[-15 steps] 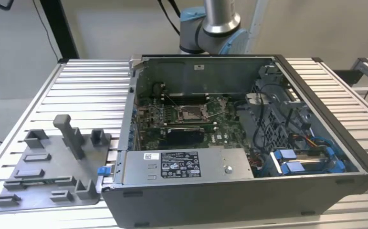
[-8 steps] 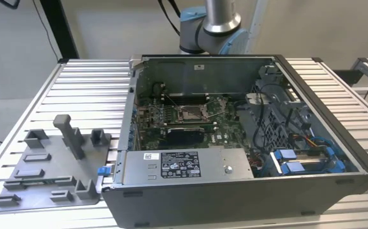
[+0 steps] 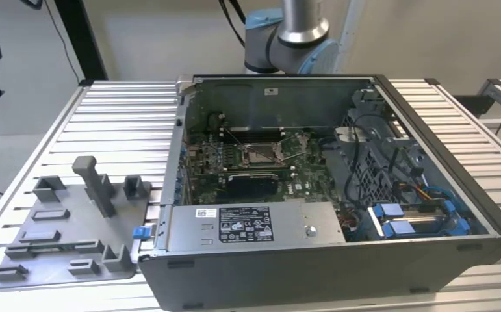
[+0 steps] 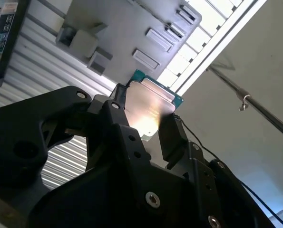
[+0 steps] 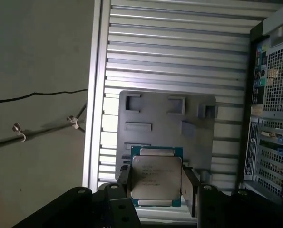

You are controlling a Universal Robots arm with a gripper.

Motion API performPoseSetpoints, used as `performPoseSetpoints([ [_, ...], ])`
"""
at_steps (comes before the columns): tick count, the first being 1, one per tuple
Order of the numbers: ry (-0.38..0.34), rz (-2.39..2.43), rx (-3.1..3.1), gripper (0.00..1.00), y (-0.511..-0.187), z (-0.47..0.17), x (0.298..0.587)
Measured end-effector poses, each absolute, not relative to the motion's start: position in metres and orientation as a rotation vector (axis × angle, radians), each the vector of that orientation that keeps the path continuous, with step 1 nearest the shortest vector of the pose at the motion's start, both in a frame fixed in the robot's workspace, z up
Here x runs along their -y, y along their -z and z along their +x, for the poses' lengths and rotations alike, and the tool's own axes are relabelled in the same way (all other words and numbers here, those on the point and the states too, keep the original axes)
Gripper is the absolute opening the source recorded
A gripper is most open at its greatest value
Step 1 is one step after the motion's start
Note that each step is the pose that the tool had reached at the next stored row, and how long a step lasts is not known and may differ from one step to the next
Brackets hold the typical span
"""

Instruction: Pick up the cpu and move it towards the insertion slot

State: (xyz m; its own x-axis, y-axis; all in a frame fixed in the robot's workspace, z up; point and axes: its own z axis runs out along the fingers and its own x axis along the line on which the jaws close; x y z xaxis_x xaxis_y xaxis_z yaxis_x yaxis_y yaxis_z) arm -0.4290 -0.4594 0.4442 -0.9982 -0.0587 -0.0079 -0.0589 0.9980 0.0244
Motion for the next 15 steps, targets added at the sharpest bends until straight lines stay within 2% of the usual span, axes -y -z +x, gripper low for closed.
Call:
performPoseSetpoints([
  [15, -0.039, -0.102, -3.133, 0.00, -0.444, -0.384, 0.455],
])
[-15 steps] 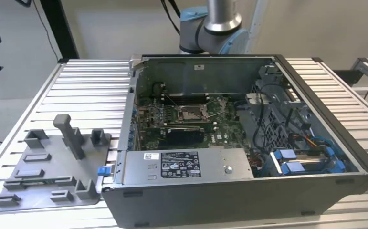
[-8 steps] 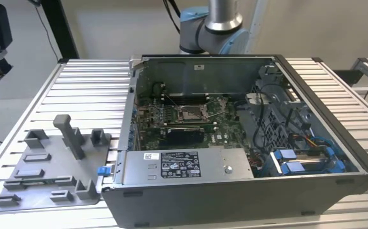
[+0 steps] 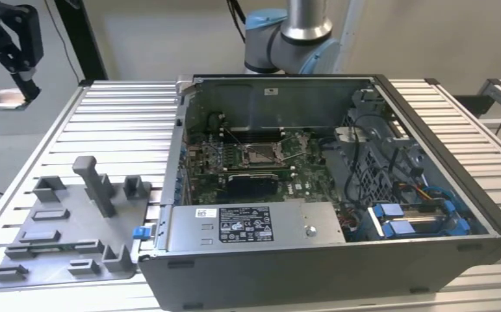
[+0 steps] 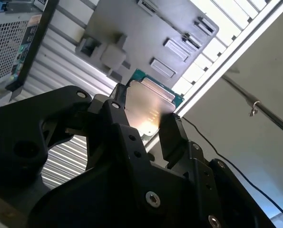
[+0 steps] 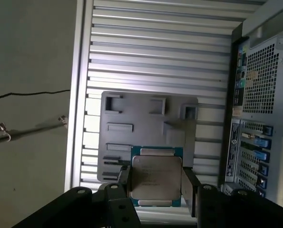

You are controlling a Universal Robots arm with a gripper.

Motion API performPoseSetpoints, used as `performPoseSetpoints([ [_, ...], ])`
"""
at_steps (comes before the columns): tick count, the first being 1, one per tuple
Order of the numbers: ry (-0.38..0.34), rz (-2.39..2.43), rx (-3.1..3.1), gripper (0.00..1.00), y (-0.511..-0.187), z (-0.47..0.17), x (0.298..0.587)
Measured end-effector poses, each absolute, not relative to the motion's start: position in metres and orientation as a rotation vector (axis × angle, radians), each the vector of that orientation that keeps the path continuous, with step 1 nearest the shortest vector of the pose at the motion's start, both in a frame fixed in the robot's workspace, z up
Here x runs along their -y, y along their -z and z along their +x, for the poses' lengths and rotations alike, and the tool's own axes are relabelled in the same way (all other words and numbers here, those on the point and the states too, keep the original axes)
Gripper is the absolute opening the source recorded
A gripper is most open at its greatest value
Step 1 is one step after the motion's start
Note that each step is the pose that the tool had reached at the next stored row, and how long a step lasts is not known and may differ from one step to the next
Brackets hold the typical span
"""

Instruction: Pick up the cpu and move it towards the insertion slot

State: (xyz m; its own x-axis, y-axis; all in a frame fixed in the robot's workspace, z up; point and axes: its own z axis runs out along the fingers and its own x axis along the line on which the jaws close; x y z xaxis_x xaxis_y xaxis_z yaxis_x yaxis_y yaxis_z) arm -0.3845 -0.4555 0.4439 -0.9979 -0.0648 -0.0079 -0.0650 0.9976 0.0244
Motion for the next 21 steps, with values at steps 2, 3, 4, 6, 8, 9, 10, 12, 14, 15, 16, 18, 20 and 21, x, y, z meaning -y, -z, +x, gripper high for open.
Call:
performPoseSetpoints([
  [2, -0.039, -0.103, -3.133, 0.00, -0.444, -0.377, 0.455],
  [3, -0.039, -0.104, -3.133, 0.00, -0.444, -0.373, 0.455],
  [4, -0.039, -0.105, -3.133, 0.00, -0.444, -0.369, 0.455],
  [6, -0.039, -0.107, -3.133, 0.00, -0.444, -0.361, 0.455],
  [8, -0.039, -0.108, -3.132, 0.00, -0.444, -0.353, 0.454],
  [9, -0.039, -0.109, -3.132, 0.00, -0.444, -0.349, 0.454],
  [10, -0.039, -0.110, -3.133, 0.00, -0.443, -0.344, 0.454],
  [12, -0.039, -0.111, -3.132, 0.00, -0.443, -0.336, 0.454],
  [14, -0.039, -0.112, -3.133, 0.00, -0.443, -0.327, 0.453],
  [15, -0.039, -0.112, -3.132, 0.00, -0.443, -0.323, 0.453],
  [16, -0.039, -0.113, -3.132, 0.00, -0.443, -0.318, 0.453],
  [18, -0.039, -0.114, -3.132, 0.00, -0.443, -0.310, 0.453],
  [20, -0.039, -0.114, -3.132, 0.00, -0.443, -0.301, 0.452],
  [21, -0.039, -0.115, -3.132, 0.00, -0.443, -0.297, 0.452],
])
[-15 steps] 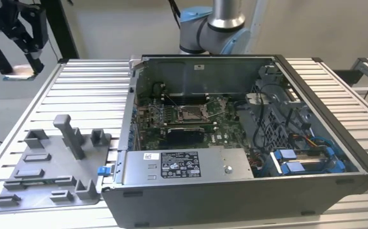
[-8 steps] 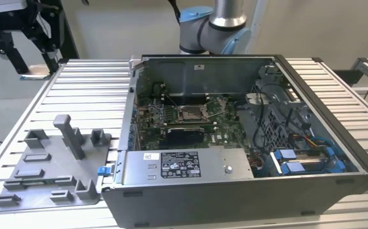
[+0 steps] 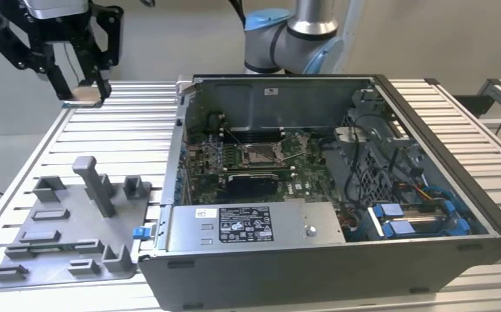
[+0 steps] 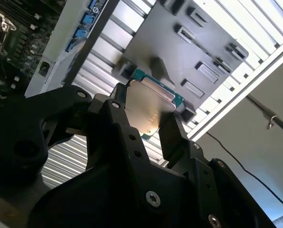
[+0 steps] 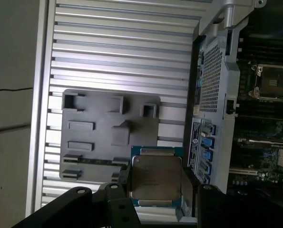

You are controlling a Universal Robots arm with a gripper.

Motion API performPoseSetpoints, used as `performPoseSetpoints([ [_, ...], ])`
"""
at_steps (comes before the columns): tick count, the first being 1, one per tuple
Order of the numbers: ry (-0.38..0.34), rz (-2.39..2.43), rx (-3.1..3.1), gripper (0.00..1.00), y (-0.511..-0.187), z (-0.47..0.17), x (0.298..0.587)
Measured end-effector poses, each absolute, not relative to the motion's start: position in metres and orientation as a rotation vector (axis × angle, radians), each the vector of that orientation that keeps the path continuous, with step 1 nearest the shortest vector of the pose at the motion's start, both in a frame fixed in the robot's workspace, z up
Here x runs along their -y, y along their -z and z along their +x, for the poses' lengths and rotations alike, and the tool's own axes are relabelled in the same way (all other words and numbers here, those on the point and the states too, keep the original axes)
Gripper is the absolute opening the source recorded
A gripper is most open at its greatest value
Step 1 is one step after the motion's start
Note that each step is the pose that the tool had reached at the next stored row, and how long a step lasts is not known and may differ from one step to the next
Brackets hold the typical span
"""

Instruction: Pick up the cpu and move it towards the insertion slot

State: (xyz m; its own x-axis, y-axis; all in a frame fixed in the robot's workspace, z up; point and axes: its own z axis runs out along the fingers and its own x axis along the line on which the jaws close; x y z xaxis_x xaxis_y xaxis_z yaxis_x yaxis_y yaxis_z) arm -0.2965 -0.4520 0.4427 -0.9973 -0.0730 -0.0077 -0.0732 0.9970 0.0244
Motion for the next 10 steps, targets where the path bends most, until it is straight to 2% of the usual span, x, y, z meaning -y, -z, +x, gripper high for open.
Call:
performPoseSetpoints([
  [10, -0.039, -0.118, -3.132, 0.00, -0.442, -0.254, 0.450],
])
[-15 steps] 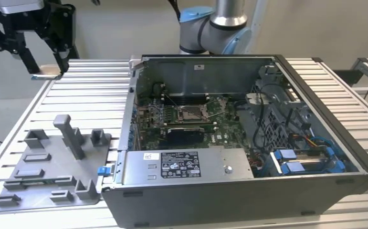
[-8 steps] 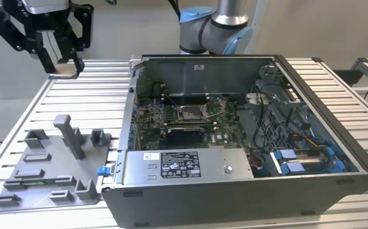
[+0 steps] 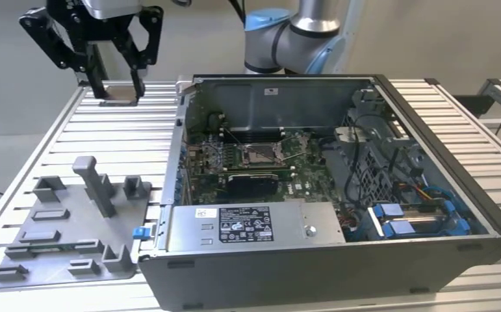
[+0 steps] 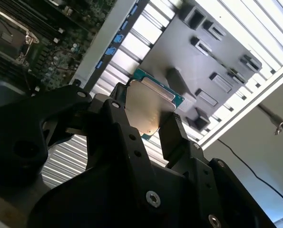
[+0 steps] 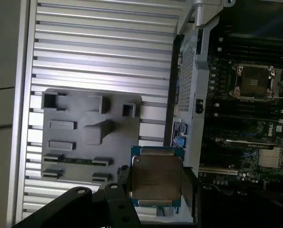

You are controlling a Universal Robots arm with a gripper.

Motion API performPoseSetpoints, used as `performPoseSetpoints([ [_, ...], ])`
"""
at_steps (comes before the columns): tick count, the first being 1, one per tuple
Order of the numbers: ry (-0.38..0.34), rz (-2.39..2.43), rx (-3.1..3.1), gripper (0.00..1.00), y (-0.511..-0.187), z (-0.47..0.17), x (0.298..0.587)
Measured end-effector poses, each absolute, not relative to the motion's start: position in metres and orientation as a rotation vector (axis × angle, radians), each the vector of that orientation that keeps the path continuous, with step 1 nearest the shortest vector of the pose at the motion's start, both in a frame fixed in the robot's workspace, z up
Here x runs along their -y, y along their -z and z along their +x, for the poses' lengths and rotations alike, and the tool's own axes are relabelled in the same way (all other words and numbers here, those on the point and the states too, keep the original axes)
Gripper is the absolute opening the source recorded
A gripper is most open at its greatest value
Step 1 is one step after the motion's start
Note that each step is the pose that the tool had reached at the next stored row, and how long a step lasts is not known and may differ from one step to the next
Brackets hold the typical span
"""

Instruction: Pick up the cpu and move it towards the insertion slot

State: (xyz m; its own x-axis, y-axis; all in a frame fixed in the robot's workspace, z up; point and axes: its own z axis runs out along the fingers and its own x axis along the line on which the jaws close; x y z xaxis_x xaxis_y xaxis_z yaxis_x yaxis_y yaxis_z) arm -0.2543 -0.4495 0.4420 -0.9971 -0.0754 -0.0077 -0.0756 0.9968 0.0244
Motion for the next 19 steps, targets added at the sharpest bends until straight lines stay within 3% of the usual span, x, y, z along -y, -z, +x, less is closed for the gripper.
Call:
performPoseSetpoints([
  [19, -0.039, -0.123, -3.132, 0.00, -0.440, -0.181, 0.443],
])
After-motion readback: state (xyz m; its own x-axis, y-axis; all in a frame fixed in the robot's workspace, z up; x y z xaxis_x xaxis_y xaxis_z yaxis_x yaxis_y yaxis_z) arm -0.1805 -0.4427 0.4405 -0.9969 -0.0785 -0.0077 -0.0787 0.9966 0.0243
